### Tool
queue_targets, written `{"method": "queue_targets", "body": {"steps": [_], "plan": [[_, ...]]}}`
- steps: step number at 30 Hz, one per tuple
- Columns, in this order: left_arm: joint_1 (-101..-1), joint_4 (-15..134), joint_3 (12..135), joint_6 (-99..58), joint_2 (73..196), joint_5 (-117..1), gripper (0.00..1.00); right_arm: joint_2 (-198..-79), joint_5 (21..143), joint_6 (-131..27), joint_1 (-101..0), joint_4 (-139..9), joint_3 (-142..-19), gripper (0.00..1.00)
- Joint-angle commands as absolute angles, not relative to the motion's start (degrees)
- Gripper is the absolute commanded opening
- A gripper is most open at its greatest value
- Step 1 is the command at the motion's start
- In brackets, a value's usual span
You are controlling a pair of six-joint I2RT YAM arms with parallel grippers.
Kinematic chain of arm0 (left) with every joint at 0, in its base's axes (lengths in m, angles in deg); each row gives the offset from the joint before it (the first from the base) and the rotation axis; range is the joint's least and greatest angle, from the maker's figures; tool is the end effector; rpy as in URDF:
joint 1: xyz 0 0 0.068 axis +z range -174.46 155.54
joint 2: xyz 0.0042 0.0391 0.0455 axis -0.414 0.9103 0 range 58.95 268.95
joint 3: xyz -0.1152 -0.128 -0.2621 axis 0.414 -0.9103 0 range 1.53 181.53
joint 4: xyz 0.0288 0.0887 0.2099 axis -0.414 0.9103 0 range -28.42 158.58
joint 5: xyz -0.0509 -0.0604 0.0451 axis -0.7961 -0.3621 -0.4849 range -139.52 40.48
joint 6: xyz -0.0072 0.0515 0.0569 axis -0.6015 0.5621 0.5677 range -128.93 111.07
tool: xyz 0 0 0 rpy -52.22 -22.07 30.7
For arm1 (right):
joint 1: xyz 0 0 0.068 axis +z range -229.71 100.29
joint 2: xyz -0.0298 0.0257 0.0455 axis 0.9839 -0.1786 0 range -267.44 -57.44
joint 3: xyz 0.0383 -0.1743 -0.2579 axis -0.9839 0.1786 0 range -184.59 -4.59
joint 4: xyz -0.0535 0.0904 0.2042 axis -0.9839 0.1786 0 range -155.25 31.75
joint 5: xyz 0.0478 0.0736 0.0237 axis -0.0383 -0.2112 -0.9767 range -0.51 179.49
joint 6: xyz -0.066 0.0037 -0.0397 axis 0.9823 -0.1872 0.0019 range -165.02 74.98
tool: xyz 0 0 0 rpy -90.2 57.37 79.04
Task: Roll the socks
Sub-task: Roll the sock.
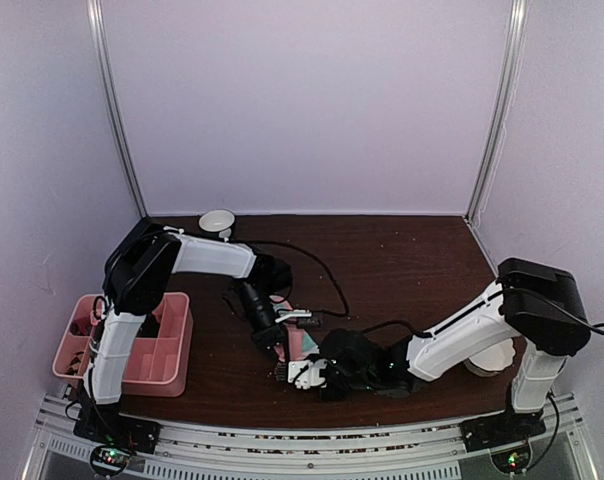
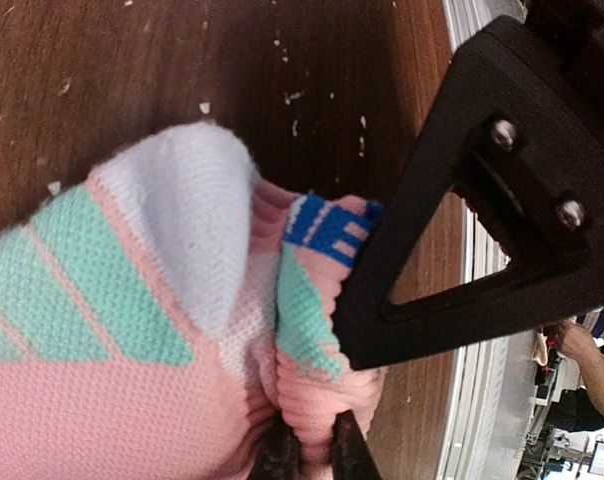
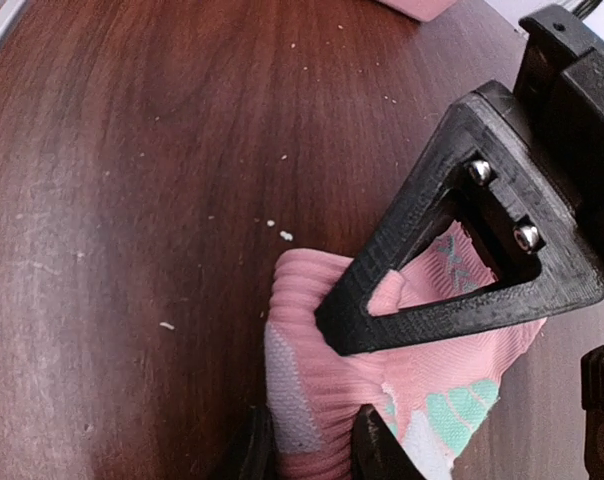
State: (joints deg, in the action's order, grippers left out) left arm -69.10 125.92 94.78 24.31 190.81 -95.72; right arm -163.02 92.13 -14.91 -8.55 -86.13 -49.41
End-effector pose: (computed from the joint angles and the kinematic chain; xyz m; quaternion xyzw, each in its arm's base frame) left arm 0.2510 -0.3145 0.1403 -0.5401 -0.7386 0.3776 0.1419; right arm 0.1205 0.3440 0.1643 -0.6940 0.5819 0.1289 0.4040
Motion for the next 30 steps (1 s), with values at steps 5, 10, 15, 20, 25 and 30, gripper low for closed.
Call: {"method": "queue_targets", "body": {"steps": [5,10,15,20,25,30], "plan": [[-69.22,125.01,92.89,28.89,191.57,-85.80,0.19,-172.18,74.43,-28.49,-14.11,-68.90,-52.31,0.09],[-68.59,122.84,89.68,31.40,185.66,-83.63,0.44,-175.64,64.66,-38.21,-16.86,-70.90,-51.84,0.00],[-66.29,121.32,87.29,31.38,180.96,-84.43,0.48,-179.21,58.20,-44.26,-17.41,-74.69,-50.72,0.00],[-64.98,118.04,82.85,31.85,174.83,-85.10,0.58,-181.81,55.32,-50.28,-17.69,-75.76,-51.50,0.00],[-64.98,108.93,74.46,33.39,165.26,-84.49,0.58,-183.21,53.31,-59.43,-19.11,-80.34,-50.11,0.00],[-65.85,102.56,66.72,36.96,157.89,-87.17,0.57,-183.71,52.92,-66.82,-20.05,-82.61,-49.09,0.00]]}}
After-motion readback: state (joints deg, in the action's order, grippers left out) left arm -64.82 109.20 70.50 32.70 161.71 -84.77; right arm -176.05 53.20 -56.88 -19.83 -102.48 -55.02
